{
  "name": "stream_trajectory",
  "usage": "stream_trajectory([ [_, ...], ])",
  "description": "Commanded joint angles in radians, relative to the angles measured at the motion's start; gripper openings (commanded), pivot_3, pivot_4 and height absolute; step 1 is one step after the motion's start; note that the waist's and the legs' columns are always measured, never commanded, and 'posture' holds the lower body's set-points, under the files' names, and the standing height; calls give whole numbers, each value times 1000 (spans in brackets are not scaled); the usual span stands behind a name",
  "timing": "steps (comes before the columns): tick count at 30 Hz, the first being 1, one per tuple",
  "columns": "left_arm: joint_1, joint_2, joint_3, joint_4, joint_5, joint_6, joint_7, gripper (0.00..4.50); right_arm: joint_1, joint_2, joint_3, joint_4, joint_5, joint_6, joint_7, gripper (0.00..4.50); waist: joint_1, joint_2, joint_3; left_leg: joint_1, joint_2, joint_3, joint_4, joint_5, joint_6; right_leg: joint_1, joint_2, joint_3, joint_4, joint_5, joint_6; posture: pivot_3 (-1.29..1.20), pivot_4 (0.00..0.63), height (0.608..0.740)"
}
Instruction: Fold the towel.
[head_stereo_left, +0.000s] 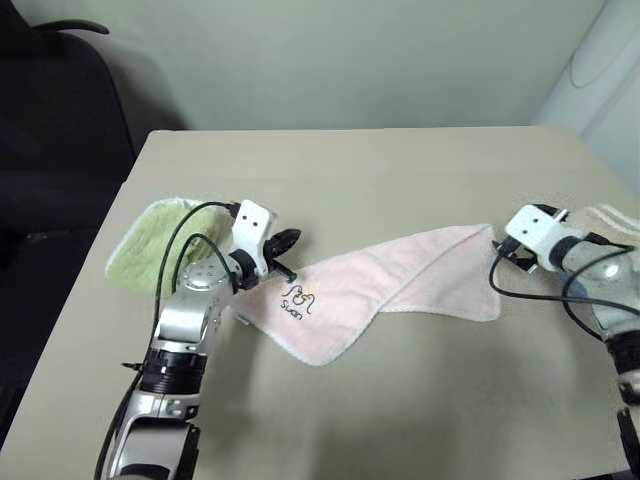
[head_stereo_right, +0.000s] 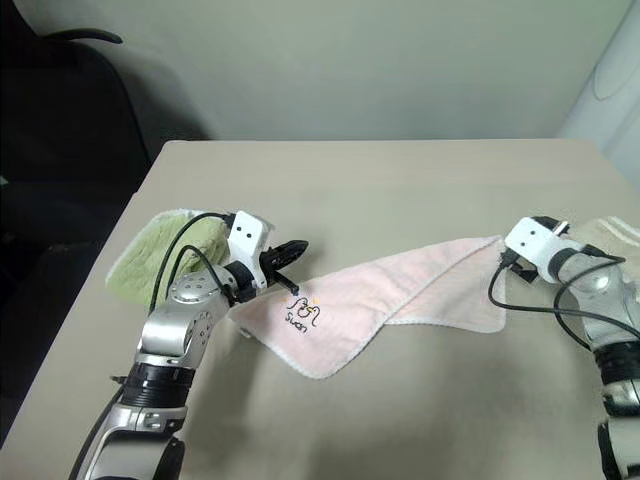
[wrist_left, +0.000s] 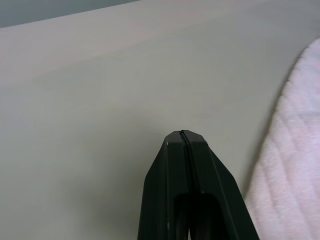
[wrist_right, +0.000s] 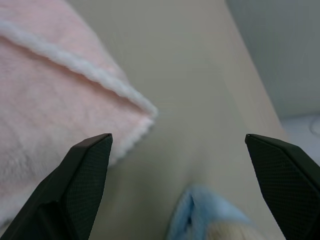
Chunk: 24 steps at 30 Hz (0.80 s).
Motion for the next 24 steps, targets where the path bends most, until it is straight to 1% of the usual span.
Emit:
stream_trajectory([
  [1,41,-14,16,-104,-16,3,25,0,-158,24,88,212,-105,-126,7,4491,-3,0,0,0,0,1,0,0,0,0,0,0,0,0,0,0,150,735],
  [6,126,-14,44,-214,-29,48,65,0,-319,95,169,456,-190,-246,-36,4491,-6,0,0,0,2,1,-1,0,0,-1,1,-1,0,0,-3,0,150,735],
  [11,179,-7,54,-286,-34,79,78,0,-390,141,215,587,-243,-308,-49,4491,-5,0,0,0,4,0,-1,0,0,-1,1,-1,1,1,-8,0,150,735],
  [12,186,-4,55,-297,-34,85,78,0,-397,145,215,599,-245,-314,-50,4322,-5,0,0,0,4,0,-1,0,0,-1,1,-1,1,1,-8,0,150,735],
  [14,193,0,56,-310,-34,92,79,0,-405,149,212,617,-248,-323,-51,3922,-5,0,0,0,5,0,0,0,0,-1,1,-2,1,1,-10,0,150,735],
  [15,195,1,56,-314,-35,94,80,0,-408,150,211,624,-250,-327,-52,3601,-5,0,0,0,5,0,0,0,0,-1,1,-2,1,1,-10,0,150,735],
  [17,219,106,69,-342,-53,80,-34,0,-413,149,202,610,-240,-347,-29,2918,-5,0,0,0,5,0,0,0,-1,-1,1,-2,1,1,-11,0,150,735],
  [18,228,160,70,-346,-60,66,-92,0,-412,149,196,603,-233,-354,-20,2460,-6,0,0,0,6,0,-1,-1,-1,-2,2,-2,2,1,-11,0,150,735],
  [19,232,206,71,-342,-65,49,-139,0,-410,149,191,598,-228,-360,-14,2121,-7,0,0,0,6,1,-1,-2,-3,-4,2,-2,2,1,-12,0,150,735],
  [21,231,261,69,-323,-77,24,-198,0,-403,148,185,591,-222,-366,-12,1387,-6,0,0,0,8,1,-3,-3,-4,-6,3,-2,3,1,-14,0,150,735],
  [24,191,368,62,-288,-137,15,-382,599,-374,154,176,571,-219,-361,-53,336,-3,0,0,0,9,1,-4,-3,-6,-7,4,-3,3,0,-15,0,150,735],
])
